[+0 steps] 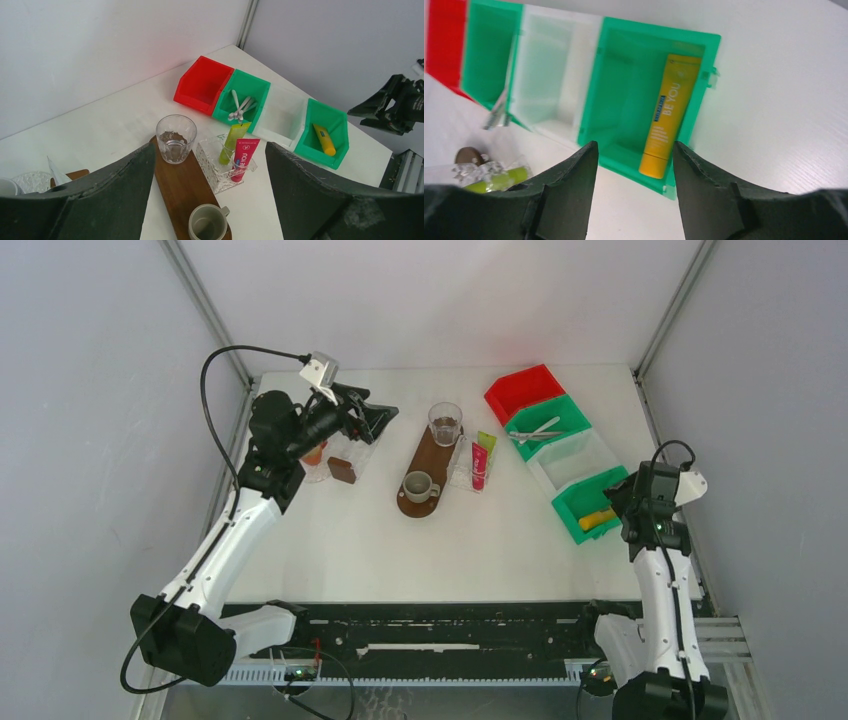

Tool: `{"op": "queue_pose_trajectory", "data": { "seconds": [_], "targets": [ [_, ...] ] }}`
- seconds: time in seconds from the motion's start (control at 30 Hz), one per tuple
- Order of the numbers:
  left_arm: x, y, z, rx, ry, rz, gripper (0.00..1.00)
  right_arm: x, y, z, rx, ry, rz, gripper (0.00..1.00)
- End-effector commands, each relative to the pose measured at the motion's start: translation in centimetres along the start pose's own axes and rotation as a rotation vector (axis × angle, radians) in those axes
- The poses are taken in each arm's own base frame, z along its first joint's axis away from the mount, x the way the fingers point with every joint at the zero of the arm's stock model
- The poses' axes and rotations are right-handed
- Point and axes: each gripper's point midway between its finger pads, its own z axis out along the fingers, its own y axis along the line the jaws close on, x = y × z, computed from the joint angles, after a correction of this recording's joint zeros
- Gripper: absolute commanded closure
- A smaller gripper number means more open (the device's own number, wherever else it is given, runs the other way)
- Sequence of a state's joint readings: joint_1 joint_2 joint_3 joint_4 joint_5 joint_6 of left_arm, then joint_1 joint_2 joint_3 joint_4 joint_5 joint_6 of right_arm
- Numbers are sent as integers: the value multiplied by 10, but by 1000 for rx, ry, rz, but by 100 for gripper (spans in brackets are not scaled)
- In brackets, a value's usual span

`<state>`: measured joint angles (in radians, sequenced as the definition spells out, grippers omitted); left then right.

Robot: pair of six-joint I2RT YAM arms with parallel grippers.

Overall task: Prepare toiletry sets of a toothbrush and toothpaste on the tray
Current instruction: Pick up the toothpaste from the storage box.

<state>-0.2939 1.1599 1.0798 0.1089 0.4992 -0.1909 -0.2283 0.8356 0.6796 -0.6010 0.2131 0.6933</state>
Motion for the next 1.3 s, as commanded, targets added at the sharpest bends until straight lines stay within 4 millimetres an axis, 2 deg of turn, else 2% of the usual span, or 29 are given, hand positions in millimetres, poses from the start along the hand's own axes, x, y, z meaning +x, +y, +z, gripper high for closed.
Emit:
{"op": "queue_pose_trajectory", "data": {
  "seconds": [0.0,0.17,0.37,0.63,0.93,1.27],
  "targets": [
    [-21,-3,-2,14,-50,47,16,-20,21,-18,-42,-56,0,37],
    [-21,-2,-3,10,-50,52,15,-1,34,-8,-22,46,45,38],
    [-21,-1,-4,-1,-51,60,15,20,33,14,75,117,74,39],
    [-20,2,-5,-9,-46,61,15,28,28,31,162,147,42,44],
    [-19,4,-6,-23,-42,67,16,37,35,32,222,227,51,43],
    [-19,6,-7,-31,-39,70,15,53,26,30,290,264,43,42]
  ]
}}
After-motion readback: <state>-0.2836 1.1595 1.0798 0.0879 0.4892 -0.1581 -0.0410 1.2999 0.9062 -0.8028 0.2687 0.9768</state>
